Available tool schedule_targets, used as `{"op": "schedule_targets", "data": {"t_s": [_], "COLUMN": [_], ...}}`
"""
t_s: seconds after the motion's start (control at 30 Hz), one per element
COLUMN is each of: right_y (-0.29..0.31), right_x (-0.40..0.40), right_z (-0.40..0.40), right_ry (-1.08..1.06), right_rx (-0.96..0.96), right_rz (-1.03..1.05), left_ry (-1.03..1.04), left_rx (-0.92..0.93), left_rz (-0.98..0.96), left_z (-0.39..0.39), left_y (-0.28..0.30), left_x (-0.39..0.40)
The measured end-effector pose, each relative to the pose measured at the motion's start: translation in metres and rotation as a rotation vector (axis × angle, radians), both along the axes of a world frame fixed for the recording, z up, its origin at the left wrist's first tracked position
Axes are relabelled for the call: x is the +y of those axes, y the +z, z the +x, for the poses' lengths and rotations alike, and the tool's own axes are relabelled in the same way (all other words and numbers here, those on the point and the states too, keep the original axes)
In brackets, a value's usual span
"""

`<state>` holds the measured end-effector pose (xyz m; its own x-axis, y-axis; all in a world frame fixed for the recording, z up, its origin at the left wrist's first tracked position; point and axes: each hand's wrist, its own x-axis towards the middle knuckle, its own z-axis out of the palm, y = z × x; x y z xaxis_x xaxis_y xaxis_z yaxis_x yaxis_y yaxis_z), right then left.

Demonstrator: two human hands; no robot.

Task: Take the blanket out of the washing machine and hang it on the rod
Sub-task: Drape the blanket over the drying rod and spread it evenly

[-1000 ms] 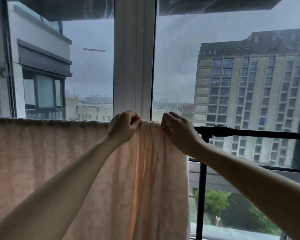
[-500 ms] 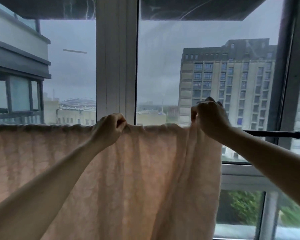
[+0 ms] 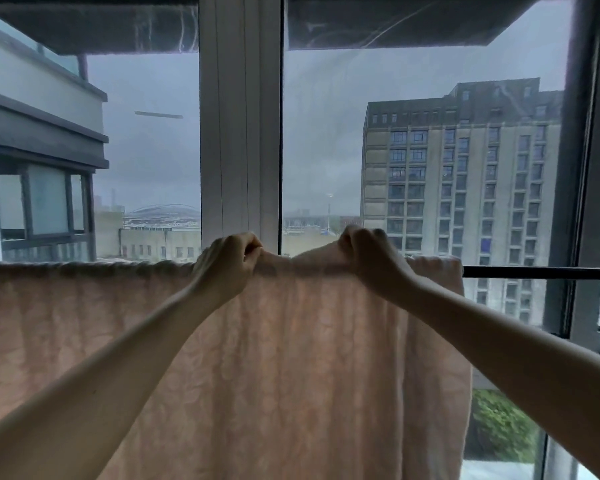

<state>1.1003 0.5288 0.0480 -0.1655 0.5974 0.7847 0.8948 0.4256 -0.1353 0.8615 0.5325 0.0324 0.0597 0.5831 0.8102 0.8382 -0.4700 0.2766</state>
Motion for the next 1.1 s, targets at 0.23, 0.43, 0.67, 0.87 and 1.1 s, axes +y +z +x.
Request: {"op": "schedule_targets", "data": {"t_s": [0.23, 0.43, 0.67, 0.87, 1.1], "right_y": [0.008, -0.014, -0.023, -0.015, -0.010], "right_x": [-0.007, -0.033, -0.022, -0.011, -0.017], "right_z": [0.047, 0.062, 0.061, 0.078, 0.148], "right_ry": [-0.025, -0.045, -0.019, -0.074, -0.150], "right_rx": [-0.047, -0.108, -0.208, -0.019, -0.050], "right_rz": [-0.087, -0.007, 0.139, 0.093, 0.097], "left_ry": [-0.164, -0.242, -0.170, -0.074, -0.067], "left_rx": [0.000, 0.071, 0.018, 0.026, 0.042], "left_rz": [-0.017, -0.046, -0.008, -0.002, 0.005], "left_z": [0.021, 0.038, 0.049, 0.052, 0.052], "left_y": [0.004, -0.005, -0.003, -0.005, -0.006], "left_x": [-0.002, -0.003, -0.004, -0.004, -0.008]}}
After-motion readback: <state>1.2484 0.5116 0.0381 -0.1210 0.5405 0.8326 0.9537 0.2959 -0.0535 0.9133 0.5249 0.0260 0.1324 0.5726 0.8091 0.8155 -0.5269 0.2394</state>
